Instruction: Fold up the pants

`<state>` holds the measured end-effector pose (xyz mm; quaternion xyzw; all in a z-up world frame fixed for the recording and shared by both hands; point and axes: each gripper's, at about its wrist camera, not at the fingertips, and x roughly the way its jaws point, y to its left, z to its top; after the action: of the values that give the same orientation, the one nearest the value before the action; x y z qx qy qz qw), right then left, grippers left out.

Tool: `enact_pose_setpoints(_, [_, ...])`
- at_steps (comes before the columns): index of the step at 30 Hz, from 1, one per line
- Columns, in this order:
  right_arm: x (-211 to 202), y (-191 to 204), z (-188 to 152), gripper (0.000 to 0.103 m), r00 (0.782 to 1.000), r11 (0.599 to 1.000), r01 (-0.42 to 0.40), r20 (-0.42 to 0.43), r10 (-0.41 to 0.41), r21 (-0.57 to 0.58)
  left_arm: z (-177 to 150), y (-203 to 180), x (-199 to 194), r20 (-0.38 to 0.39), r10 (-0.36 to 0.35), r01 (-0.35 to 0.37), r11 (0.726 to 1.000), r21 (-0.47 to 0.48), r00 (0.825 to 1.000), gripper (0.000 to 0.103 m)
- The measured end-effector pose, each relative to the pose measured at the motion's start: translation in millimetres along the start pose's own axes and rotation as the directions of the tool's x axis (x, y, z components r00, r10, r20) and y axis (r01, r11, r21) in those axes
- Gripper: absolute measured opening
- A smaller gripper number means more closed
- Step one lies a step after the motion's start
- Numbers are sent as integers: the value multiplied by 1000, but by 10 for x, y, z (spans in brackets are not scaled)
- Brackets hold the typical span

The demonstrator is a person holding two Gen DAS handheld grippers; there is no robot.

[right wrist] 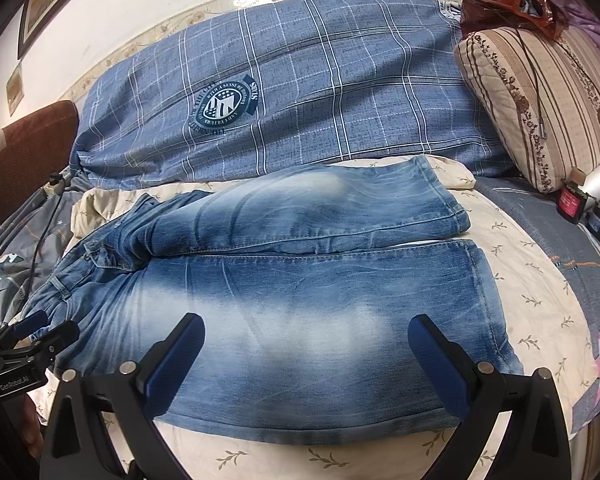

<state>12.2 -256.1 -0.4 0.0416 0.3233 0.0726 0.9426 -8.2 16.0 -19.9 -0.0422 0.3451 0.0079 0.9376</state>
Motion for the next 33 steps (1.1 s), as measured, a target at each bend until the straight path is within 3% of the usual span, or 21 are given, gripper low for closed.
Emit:
enact_pose_setpoints(21, [11,-12,-3,103,1000,1000,-3,-1,3,0,-4,91,0,-11,-43,43,998,-39,999,103])
enact_pose_setpoints(24, [8,-62,-7,103,1000,1000,2,-2,-2,6,6,228,-31,-9,-60,59,994,-90,998,103])
enact_pose_setpoints(27, [-43,-194,-10,103,1000,999,9,4,-9,31,-3,503,-85,-1,-70,68,976,-205,998,103])
enact_pose_setpoints(33, [-252,-872,-60,103,1000,980,-1,-5,2,198,-95,1055,-138,-15,-36,28,932,-362,999,103])
